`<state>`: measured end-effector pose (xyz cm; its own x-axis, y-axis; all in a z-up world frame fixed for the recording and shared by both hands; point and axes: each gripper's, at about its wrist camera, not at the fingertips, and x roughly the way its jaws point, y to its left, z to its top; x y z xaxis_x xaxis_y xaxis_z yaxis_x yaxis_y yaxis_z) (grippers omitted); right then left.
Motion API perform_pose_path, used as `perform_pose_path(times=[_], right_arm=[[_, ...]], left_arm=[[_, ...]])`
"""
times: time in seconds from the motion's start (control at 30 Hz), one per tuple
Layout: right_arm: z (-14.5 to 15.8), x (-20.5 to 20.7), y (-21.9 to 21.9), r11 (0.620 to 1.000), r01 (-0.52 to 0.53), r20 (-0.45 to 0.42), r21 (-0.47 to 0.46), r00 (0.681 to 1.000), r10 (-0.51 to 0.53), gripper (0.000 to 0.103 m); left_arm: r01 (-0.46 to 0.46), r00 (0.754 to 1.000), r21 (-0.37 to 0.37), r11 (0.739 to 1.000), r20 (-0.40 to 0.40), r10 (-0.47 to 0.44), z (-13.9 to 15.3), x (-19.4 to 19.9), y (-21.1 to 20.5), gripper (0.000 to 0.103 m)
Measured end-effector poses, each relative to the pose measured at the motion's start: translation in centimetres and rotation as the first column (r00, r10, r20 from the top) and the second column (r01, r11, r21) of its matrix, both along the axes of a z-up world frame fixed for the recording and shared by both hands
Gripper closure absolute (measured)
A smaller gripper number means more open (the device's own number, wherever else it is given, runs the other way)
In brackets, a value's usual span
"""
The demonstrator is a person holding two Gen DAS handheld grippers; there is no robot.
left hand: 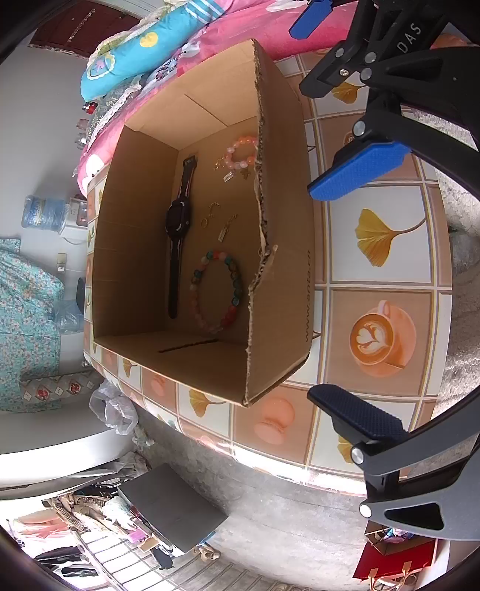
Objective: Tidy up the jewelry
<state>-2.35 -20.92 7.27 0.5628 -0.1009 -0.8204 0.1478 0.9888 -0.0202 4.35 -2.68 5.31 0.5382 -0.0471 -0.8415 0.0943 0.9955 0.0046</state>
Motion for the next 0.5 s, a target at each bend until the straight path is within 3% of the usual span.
perform_pose_path(times=[0.5], right_arm=[[0.05,0.16,0.02,1.0,-0.002,-0.001,-0.001,1.0,0.002,0.008]], left_arm=[[0.001,1.0,0.0,1.0,-0.001,-0.001,0.0,0.05,0.08,0.005]])
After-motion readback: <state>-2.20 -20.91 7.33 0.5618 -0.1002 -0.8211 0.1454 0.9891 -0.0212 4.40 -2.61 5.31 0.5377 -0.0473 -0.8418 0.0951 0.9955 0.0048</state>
